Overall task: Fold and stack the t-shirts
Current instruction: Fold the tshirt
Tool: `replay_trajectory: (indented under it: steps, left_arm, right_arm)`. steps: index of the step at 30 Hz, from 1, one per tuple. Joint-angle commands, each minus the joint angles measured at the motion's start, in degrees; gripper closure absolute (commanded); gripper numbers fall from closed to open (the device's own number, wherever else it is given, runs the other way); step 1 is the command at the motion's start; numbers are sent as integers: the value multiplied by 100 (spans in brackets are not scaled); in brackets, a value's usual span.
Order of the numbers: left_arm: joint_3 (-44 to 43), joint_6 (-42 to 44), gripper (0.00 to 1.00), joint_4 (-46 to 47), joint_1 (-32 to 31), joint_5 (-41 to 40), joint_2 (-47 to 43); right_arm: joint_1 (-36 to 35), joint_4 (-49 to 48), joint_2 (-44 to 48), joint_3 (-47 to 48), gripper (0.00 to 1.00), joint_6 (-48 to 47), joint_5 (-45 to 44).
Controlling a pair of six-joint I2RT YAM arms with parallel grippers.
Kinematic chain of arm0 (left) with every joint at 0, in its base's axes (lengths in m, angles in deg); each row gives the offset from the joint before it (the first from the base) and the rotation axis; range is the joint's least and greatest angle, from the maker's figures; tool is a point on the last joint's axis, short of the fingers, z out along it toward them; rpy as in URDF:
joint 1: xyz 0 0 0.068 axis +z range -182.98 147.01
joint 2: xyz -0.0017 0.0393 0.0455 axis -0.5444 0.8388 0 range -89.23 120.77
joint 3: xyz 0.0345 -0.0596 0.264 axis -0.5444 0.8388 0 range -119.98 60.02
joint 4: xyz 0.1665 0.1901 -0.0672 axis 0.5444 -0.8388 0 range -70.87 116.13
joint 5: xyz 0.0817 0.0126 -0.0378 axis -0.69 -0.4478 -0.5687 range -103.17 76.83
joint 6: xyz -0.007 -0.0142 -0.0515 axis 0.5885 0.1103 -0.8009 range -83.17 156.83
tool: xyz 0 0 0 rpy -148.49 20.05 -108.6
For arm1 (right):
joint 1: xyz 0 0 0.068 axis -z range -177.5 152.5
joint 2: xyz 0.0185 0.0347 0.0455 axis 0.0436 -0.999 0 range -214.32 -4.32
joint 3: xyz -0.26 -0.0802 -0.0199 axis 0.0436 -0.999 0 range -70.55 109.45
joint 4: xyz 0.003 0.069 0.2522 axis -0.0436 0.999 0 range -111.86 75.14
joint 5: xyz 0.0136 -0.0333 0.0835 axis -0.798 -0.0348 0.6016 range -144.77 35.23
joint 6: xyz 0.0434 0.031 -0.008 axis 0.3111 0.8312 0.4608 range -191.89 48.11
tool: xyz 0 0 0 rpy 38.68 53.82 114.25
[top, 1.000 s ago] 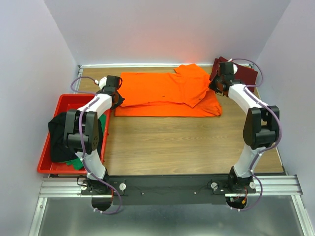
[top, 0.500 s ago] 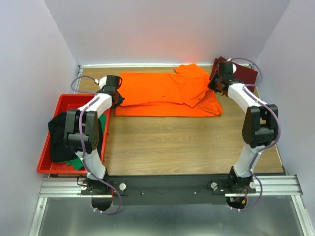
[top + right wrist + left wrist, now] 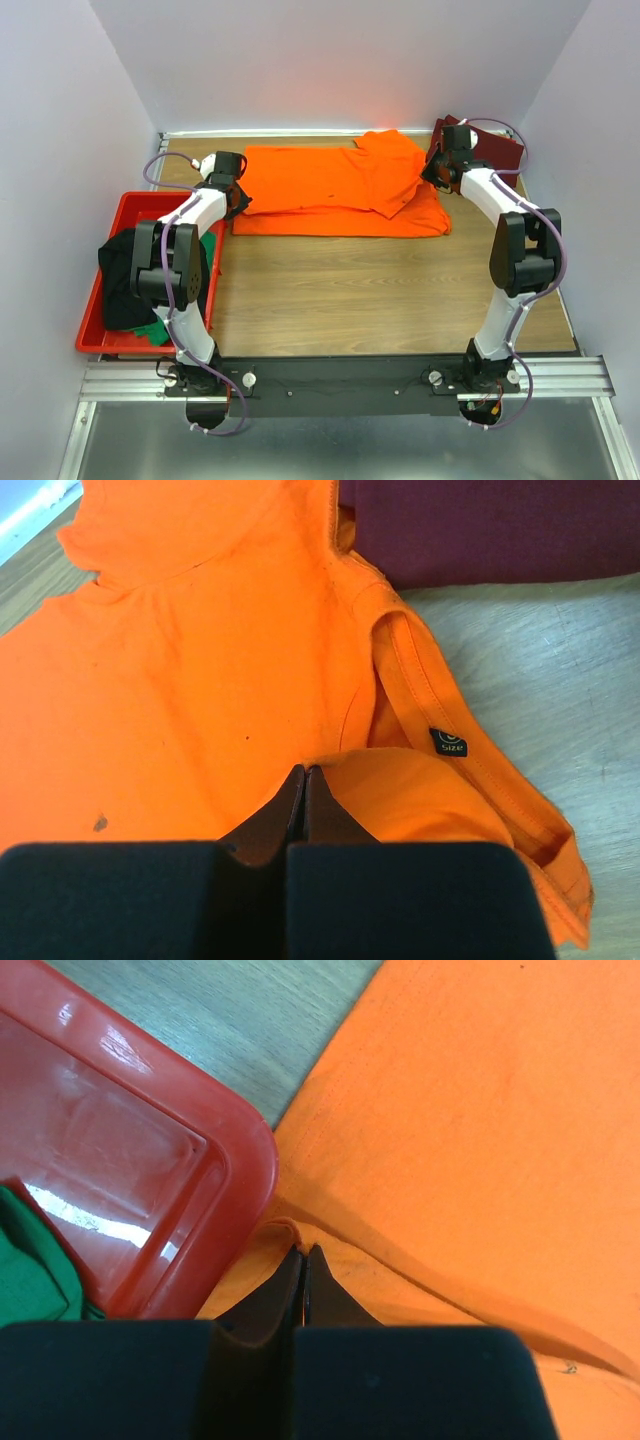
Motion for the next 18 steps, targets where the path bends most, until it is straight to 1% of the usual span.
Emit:
replay_trajectory:
  steps: [1, 11, 18]
  left_arm:
    - [-184, 98, 97, 75, 48, -28, 107]
    - [-394, 134, 97, -4, 57, -19, 230]
    - [-386, 134, 97, -13, 57, -54, 256]
  right_arm:
    - [41, -94, -6, 116, 100, -74, -32]
    - [85, -111, 3, 133, 100, -74, -68]
    - [138, -129, 2, 125, 99, -65, -59]
